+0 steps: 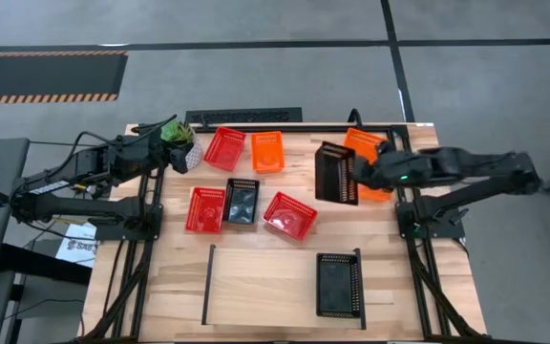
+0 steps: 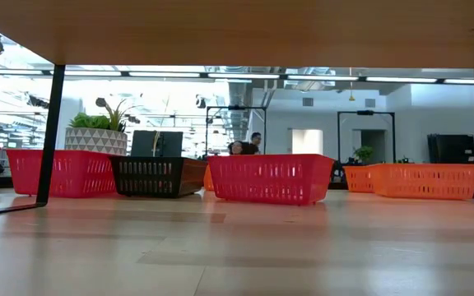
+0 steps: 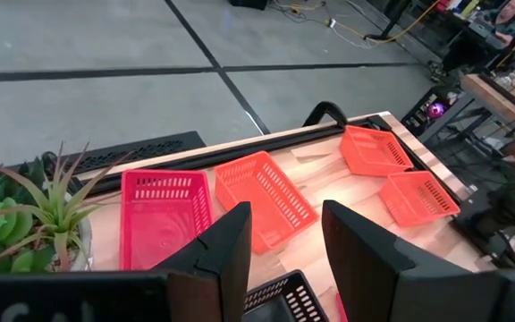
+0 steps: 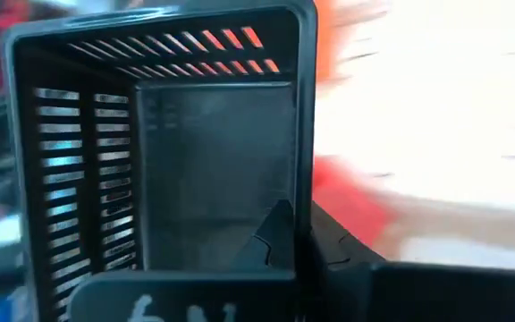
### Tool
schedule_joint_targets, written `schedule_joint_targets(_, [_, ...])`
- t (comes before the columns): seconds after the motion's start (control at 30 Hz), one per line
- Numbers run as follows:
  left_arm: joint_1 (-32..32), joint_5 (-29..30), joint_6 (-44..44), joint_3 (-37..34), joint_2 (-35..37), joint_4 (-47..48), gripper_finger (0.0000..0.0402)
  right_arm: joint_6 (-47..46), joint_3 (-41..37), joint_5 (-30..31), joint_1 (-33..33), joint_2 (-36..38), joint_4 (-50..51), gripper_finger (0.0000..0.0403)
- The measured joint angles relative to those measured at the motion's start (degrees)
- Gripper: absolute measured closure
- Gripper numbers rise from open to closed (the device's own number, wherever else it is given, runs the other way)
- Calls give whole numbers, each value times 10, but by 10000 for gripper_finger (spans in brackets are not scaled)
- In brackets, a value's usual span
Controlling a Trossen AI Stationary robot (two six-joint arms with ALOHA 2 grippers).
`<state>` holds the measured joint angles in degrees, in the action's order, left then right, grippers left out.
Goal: Stack baskets on shelf by color
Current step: Stack the right black bin on the top of the black bin on the shelf
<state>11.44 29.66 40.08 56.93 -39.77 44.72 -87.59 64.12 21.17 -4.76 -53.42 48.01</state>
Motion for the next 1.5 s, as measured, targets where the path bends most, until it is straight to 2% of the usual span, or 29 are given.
schedule_joint_targets(0.17, [0, 2, 1, 0, 0, 0, 275, 11, 137, 7, -95, -64, 4, 397])
schedule_joint_targets(0.3, [0, 3, 2, 0, 0, 0, 275, -17, 241, 35, -170, -139, 75, 396])
schedule_joint_targets(0.43, [0, 3, 4, 0, 0, 0, 275, -93, 325, 72, -243, -214, 175, 397])
schedule_joint_targets(0.57, [0, 4, 11, 0, 0, 0, 275, -208, 379, 127, -316, -269, 259, 394])
schedule_joint_targets(0.73, [0, 7, 13, 0, -7, -1, 275, -380, 398, 154, -400, -317, 343, 395])
schedule_joint_targets(0.8, [0, 7, 13, 0, -8, 0, 275, -415, 398, 149, -425, -329, 353, 393])
schedule_joint_targets(1.03, [0, 6, 13, 1, -33, -8, 275, -416, 399, 136, -438, -352, 337, 395])
schedule_joint_targets(1.2, [0, -20, 13, 1, -41, -7, 275, -416, 399, 131, -441, -359, 325, 390])
schedule_joint_targets(1.37, [0, -25, 13, 0, -41, -5, 275, -415, 399, 74, -451, -390, 327, 394])
schedule_joint_targets(1.5, [0, -18, 16, 0, -39, -5, 275, -415, 399, 63, -452, -412, 327, 395])
